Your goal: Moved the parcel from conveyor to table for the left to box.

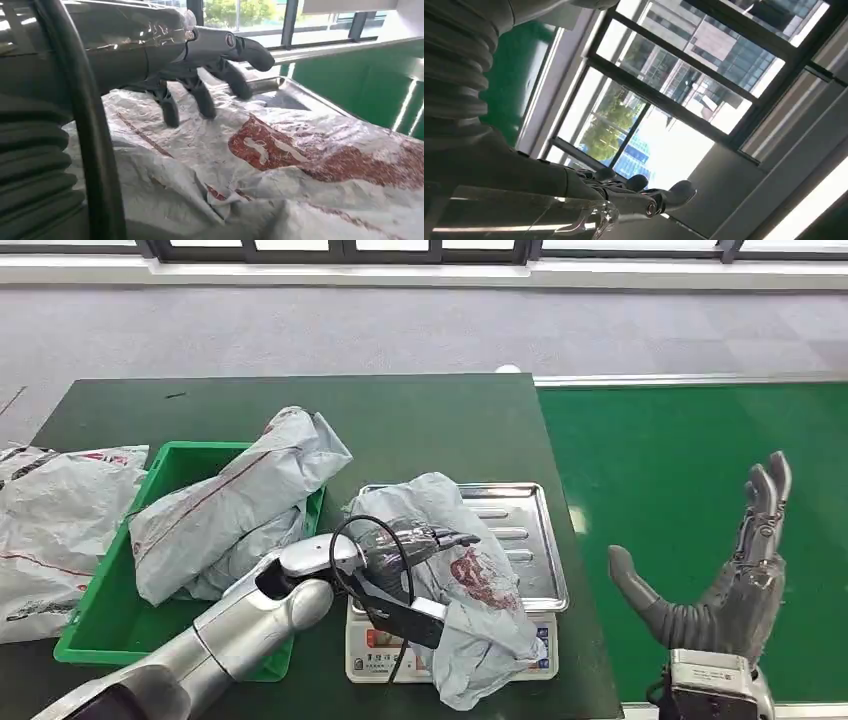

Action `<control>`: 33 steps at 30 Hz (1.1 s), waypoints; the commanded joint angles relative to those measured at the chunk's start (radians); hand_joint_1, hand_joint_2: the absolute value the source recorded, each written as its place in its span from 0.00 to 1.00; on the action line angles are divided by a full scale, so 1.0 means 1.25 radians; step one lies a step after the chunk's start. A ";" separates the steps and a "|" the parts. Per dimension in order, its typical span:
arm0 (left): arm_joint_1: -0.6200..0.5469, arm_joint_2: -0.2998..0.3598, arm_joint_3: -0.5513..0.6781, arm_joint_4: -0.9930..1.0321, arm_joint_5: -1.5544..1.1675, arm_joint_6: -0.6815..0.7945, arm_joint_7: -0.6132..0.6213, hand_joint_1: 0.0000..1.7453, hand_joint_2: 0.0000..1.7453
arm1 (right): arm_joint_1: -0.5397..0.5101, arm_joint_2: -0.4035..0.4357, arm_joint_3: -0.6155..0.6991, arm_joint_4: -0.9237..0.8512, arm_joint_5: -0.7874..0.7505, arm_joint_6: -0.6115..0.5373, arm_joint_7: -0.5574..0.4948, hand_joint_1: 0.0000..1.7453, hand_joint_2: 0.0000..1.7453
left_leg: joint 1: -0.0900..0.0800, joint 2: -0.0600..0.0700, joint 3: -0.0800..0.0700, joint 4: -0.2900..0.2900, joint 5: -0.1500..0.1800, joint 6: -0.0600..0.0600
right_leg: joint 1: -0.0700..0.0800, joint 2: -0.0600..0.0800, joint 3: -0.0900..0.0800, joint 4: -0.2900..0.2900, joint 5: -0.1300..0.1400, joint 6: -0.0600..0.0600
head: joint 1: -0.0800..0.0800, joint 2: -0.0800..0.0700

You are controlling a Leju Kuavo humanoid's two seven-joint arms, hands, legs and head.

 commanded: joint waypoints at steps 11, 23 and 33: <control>-0.011 -0.025 0.003 0.091 0.029 0.002 0.017 0.00 0.00 | -0.035 0.019 -0.004 0.028 0.012 0.041 0.020 0.00 1.00 | 0.000 0.001 0.001 -0.002 0.000 0.000 | 0.000 0.001 0.001 -0.001 0.001 0.000 | 0.000 0.000; -0.090 -0.096 -0.128 0.277 -0.052 -0.024 0.007 0.00 0.00 | -0.046 0.000 0.017 0.062 0.002 0.041 0.015 0.00 1.00 | 0.000 0.000 0.002 -0.002 0.001 0.000 | 0.000 -0.001 0.002 -0.002 0.001 0.000 | 0.000 0.000; -0.084 -0.128 -0.198 0.396 -0.070 0.025 0.001 0.00 1.00 | -0.049 0.001 0.031 0.072 0.013 0.030 0.017 0.00 1.00 | 0.000 0.002 0.003 -0.004 0.001 0.000 | 0.000 0.001 0.003 -0.004 0.002 0.000 | 0.000 0.000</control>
